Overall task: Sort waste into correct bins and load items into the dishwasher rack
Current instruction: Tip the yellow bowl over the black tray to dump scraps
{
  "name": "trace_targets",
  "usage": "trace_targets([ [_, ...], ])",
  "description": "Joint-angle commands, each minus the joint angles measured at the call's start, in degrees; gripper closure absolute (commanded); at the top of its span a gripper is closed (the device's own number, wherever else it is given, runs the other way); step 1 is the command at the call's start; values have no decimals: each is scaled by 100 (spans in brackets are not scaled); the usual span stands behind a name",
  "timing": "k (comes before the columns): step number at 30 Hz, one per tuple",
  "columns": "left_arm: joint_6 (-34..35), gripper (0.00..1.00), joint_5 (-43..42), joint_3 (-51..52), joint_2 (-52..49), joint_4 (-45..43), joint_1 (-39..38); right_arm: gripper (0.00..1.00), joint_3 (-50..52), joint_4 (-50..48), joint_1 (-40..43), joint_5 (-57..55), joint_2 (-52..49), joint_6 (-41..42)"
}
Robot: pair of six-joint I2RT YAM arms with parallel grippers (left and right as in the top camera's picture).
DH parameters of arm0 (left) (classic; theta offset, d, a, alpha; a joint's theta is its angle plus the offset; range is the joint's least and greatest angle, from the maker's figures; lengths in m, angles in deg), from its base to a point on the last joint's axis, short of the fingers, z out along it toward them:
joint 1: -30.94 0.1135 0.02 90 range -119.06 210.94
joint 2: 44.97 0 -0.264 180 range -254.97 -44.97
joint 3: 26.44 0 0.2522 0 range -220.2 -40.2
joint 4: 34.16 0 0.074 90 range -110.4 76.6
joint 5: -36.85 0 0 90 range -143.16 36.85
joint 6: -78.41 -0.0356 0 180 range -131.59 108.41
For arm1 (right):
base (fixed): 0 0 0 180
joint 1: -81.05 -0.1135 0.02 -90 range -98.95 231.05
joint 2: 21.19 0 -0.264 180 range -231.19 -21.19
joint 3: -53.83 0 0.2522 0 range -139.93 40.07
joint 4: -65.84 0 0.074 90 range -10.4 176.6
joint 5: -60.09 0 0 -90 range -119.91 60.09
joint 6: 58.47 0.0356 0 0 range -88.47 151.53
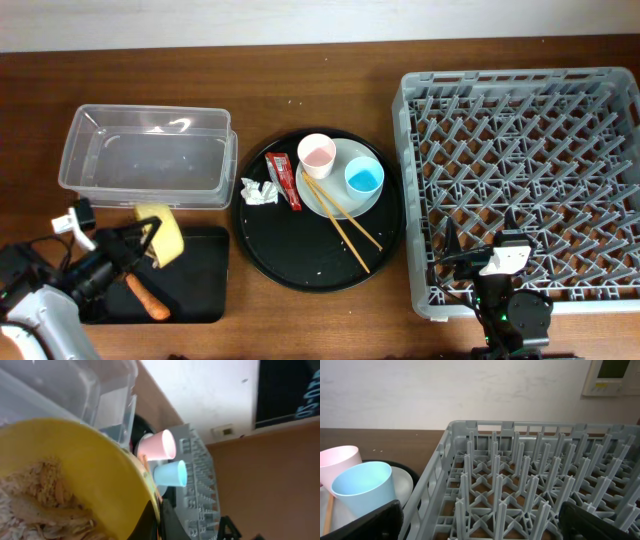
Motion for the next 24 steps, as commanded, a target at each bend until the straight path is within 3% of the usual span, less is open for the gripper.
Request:
trace_targets([
  [1, -280, 100, -693, 33, -13, 7, 332, 2, 37, 33, -33, -50, 28, 24],
  [8, -256, 100, -944, 33, -13, 157, 560, 2, 37, 33, -33, -50, 28, 24],
  [14, 197, 100, -1233, 33, -13, 190, 892, 2, 37, 33, -33, -50, 28, 24],
  [18, -4, 100, -1064, 37, -13, 1093, 890, 2, 37, 33, -33, -50, 28, 24],
  [24, -302, 100, -868, 37, -13, 1139, 907, 2, 37, 33, -33, -50, 28, 24],
])
